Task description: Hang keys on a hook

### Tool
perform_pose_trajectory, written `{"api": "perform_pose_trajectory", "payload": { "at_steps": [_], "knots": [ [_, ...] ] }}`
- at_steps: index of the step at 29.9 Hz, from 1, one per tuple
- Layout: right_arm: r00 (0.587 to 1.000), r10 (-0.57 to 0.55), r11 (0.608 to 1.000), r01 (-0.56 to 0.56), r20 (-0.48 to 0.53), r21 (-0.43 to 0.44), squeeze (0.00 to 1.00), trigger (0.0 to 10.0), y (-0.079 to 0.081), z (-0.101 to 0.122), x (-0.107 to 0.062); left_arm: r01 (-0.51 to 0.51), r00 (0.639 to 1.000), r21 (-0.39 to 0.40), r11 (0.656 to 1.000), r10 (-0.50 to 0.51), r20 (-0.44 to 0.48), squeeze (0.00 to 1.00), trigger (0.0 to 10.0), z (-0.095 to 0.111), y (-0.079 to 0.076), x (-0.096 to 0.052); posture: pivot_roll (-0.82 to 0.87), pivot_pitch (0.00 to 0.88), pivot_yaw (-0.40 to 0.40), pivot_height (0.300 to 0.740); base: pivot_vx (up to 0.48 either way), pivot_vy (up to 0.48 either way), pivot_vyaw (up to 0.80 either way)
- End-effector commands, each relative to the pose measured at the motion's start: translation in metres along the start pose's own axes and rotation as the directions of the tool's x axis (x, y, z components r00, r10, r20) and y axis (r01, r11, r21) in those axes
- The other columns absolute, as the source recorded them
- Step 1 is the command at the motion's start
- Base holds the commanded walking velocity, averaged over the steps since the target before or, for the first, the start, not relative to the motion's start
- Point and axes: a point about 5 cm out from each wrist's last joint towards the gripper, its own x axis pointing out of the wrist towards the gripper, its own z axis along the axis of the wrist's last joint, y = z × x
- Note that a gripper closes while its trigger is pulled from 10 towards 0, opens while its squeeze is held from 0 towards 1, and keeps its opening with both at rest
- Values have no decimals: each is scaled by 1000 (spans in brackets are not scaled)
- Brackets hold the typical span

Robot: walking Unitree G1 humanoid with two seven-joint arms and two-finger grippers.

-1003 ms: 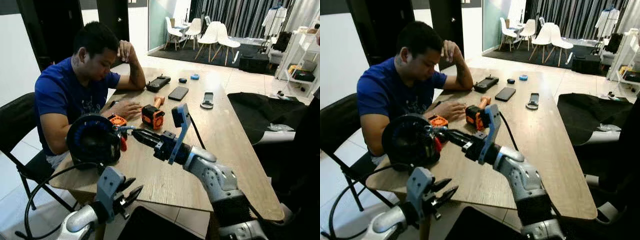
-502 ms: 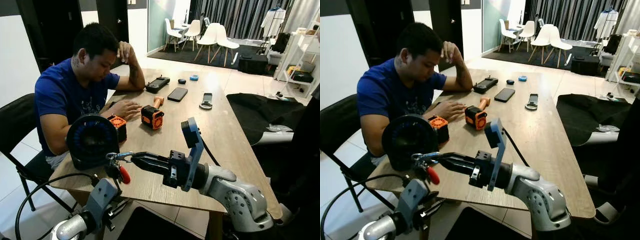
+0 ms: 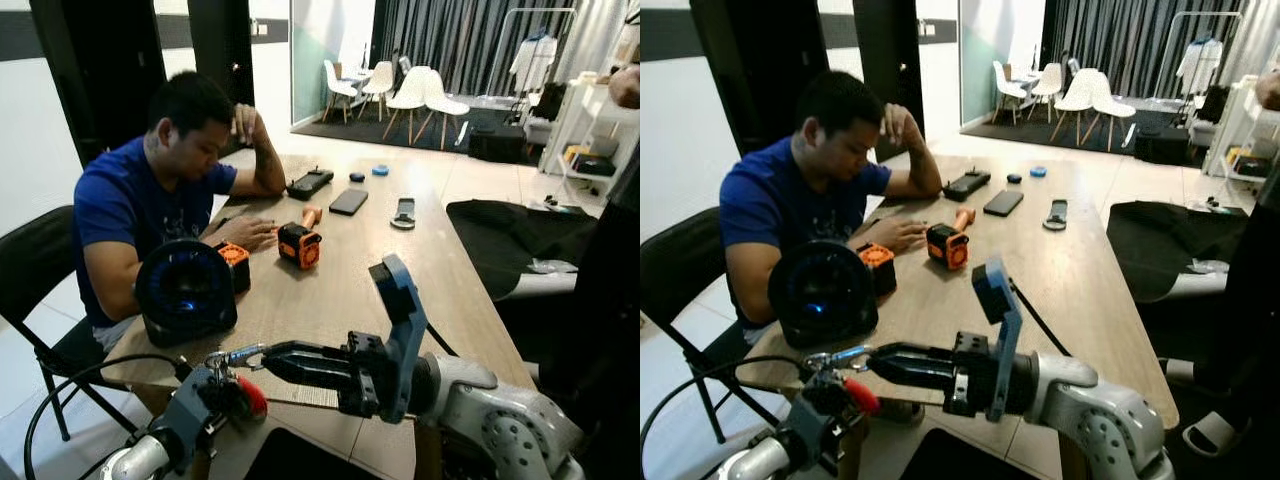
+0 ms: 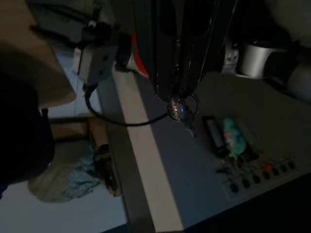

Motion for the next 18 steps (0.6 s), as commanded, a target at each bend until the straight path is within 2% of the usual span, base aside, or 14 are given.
{"api": "perform_pose_trajectory", "payload": {
  "at_steps": [1,3,7,8,10,11,13,14,16,18],
  "knots": [
    [999,32,999,-31,-39,25,0,0,7,-8,0,-58,976,-22,998,52,-212,0,10000,-43,2,-17,44,42,4,740,0,0,0],
    [998,29,999,-27,-52,37,0,0,7,-12,-1,-52,979,-39,998,44,-199,0,10000,-43,1,-18,44,42,4,740,0,0,0],
    [998,25,998,-21,-64,58,0,0,8,-15,-3,99,994,-157,983,-105,-30,0,10000,-28,-13,-21,43,46,3,740,0,0,0],
    [998,25,998,-21,-64,58,0,0,8,-15,-3,99,994,-157,983,-105,-30,0,10000,-28,-13,-21,43,46,3,740,0,0,0],
    [997,26,998,-22,-68,66,0,0,8,-16,-3,200,980,-237,951,-193,55,0,10000,-20,-21,-25,43,46,3,740,0,0,0],
    [997,26,998,-22,-68,66,0,0,8,-16,-3,200,980,-237,951,-193,55,0,10000,-20,-21,-25,43,46,3,740,0,0,0],
    [997,28,997,-22,-72,74,0,0,9,-16,-4,277,960,-290,916,-254,114,0,10000,-13,-27,-27,44,48,1,740,0,0,0],
    [997,28,997,-22,-72,74,0,0,9,-16,-4,277,960,-290,916,-254,114,0,10000,-13,-27,-27,44,48,1,740,0,0,0],
    [996,36,996,-30,-76,82,0,0,10,-17,-4,368,930,-313,876,-346,126,0,10000,-11,-35,-31,45,48,-1,740,0,0,0],
    [996,39,996,-33,-78,85,0,0,10,-17,-5,400,916,-309,863,-381,121,0,10000,-12,-38,-33,45,48,-1,740,0,0,0]
  ]
}}
